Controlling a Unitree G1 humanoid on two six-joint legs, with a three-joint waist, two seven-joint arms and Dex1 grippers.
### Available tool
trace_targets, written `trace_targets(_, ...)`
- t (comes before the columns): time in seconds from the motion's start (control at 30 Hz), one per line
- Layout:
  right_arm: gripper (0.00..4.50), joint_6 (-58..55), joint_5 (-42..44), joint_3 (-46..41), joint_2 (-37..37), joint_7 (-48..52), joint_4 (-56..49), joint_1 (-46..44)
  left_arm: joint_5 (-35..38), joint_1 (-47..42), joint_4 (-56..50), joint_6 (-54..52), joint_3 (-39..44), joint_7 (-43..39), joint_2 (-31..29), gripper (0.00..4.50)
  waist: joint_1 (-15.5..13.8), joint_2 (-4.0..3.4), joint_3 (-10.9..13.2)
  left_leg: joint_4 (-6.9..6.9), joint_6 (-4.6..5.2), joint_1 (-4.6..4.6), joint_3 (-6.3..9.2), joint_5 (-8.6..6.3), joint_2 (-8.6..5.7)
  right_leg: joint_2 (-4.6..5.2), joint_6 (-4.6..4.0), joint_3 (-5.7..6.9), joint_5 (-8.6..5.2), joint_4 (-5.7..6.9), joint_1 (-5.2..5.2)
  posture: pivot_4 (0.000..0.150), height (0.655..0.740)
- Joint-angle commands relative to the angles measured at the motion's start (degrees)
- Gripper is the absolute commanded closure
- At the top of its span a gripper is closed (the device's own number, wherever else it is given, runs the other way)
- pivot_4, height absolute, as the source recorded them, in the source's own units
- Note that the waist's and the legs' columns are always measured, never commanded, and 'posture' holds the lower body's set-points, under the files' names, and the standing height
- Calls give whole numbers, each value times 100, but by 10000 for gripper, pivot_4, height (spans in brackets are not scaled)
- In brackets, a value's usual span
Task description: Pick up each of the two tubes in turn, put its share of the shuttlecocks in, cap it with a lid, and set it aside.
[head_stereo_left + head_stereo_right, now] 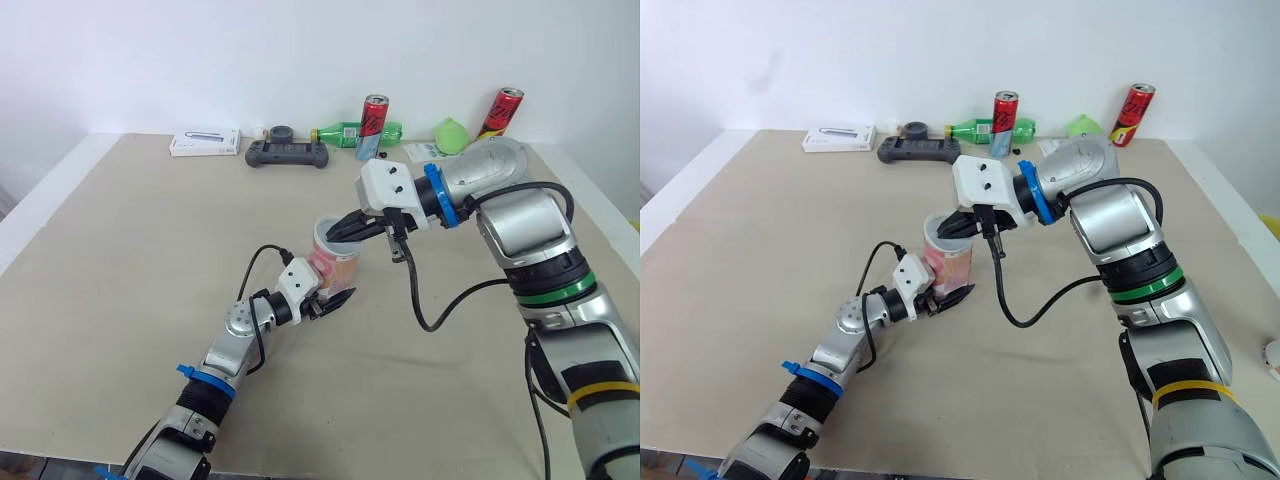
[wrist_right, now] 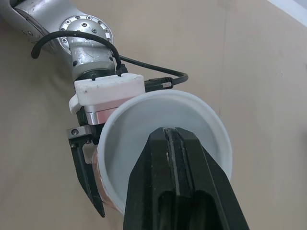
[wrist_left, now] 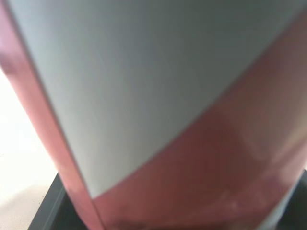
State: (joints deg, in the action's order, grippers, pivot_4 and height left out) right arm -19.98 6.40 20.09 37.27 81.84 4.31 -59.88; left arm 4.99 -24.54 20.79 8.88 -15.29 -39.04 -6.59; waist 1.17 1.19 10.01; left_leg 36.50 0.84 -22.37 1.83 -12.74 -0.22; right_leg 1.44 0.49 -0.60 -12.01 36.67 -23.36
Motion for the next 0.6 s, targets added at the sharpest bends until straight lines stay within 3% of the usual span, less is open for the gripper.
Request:
trace_targets(0.03,43886,-35,-277,355,75,135,118,241,-226,166,274,-195,-99,12,-91,15749,0,0,-1,0,-1,0,0,0,0,0,-1,0,0,0,0,1500,7400)
trace_targets(0.6,43886,-278,-1005,985,208,312,-180,520,-230,206,227,-216,-110,3,-103,15749,0,-3,-129,-22,-14,8,11,-9,16,8,-1,42,-1,-50,12,1500,7400)
